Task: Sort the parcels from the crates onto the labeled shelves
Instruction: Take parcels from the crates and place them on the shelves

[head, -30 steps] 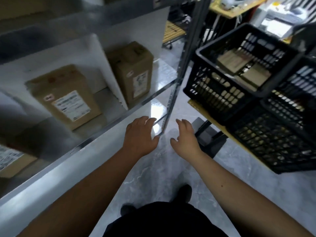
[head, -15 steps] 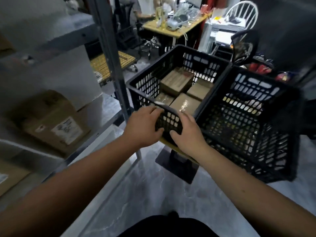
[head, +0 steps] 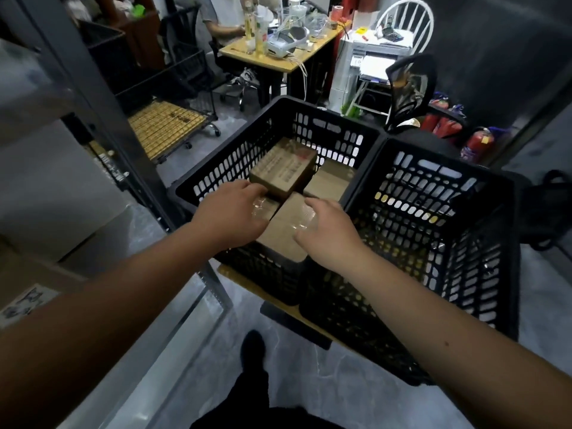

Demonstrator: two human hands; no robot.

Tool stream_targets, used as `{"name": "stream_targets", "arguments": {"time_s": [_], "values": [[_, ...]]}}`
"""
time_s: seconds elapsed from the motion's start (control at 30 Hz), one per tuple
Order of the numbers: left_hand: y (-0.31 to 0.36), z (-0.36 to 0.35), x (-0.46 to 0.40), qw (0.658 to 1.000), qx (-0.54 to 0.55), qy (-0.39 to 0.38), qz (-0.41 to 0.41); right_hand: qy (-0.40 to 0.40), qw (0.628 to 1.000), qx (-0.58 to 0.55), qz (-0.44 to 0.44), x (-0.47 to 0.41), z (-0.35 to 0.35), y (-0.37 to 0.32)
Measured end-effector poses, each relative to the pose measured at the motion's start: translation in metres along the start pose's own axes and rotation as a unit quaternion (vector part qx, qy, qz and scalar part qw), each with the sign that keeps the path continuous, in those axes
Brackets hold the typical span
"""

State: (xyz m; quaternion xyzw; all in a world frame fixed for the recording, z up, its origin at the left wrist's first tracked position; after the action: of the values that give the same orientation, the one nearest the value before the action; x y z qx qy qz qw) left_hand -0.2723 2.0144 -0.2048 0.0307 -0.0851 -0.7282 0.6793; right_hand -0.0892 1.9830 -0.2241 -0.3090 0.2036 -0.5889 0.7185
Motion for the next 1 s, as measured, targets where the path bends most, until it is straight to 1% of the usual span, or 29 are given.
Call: {"name": "stream_targets", "arguments": {"time_s": [0.13,0.2,0.33,0.4,0.5,0.57,0.6,0.67,0.7,0.77,0.8,0.83,0.87,0.9,0.93,0.97,1.0], "values": [[-0.022,-0.018,-0.045,0.998,-0.01,-0.062,0.008,-0.009,0.999,0.026,-0.024,-0.045,-0.013,0.0],[-0.031,-0.028,-0.068,0.995,-0.002,-0.096,0.013,-0.013,0.998,0.027,-0.051,-0.069,-0.02,0.003],[-0.051,-0.047,-0.112,0.99,0.005,-0.139,0.026,-0.031,0.993,0.024,-0.115,-0.114,-0.037,0.019],[-0.064,-0.068,-0.132,0.981,0.011,-0.187,0.044,-0.044,0.989,0.027,-0.142,-0.134,-0.049,0.029],[-0.08,-0.103,-0.155,0.96,-0.004,-0.274,0.063,-0.076,0.984,0.045,-0.158,-0.158,-0.076,0.037],[-0.081,-0.121,-0.167,0.95,-0.031,-0.308,0.042,-0.121,0.978,0.063,-0.156,-0.17,-0.103,0.041],[-0.079,-0.133,-0.17,0.942,-0.056,-0.331,0.016,-0.138,0.976,0.07,-0.15,-0.175,-0.117,0.042],[-0.077,-0.161,-0.172,0.914,-0.112,-0.389,-0.022,-0.169,0.972,0.102,-0.127,-0.185,-0.141,0.044],[-0.084,-0.178,-0.174,0.897,-0.137,-0.419,-0.015,-0.189,0.966,0.135,-0.112,-0.19,-0.152,0.046],[-0.101,-0.223,-0.175,0.846,-0.169,-0.506,-0.01,-0.227,0.948,0.196,-0.103,-0.193,-0.17,0.054],[-0.112,-0.253,-0.181,0.827,-0.17,-0.536,-0.009,-0.245,0.938,0.221,-0.106,-0.192,-0.176,0.057],[-0.125,-0.283,-0.193,0.82,-0.179,-0.544,-0.003,-0.258,0.928,0.248,-0.108,-0.191,-0.18,0.058],[-0.123,-0.276,-0.193,0.82,-0.205,-0.535,-0.01,-0.27,0.917,0.274,-0.108,-0.189,-0.183,0.058],[-0.126,-0.284,-0.2,0.831,-0.212,-0.514,-0.012,-0.284,0.905,0.298,-0.109,-0.186,-0.184,0.057],[-0.122,-0.271,-0.199,0.85,-0.207,-0.484,-0.012,-0.299,0.894,0.314,-0.111,-0.183,-0.188,0.057],[-0.12,-0.261,-0.199,0.874,-0.175,-0.453,0.005,-0.313,0.886,0.323,-0.115,-0.18,-0.191,0.057],[-0.121,-0.259,-0.198,0.883,-0.157,-0.441,0.028,-0.322,0.88,0.327,-0.121,-0.178,-0.194,0.057]]}}
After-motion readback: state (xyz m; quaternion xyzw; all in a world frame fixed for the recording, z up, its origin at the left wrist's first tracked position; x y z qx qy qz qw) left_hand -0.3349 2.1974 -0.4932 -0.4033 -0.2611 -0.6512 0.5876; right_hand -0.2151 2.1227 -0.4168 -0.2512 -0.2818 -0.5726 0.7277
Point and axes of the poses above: each hand's wrist, its own x-axis away from the middle knuckle, its own z-axis out of the back of the hand, y = z × x, the point moved 8 cm from there along -x, towards the middle knuckle, and after that the axes turned 8 degrees about z, right-handed, at the moved point
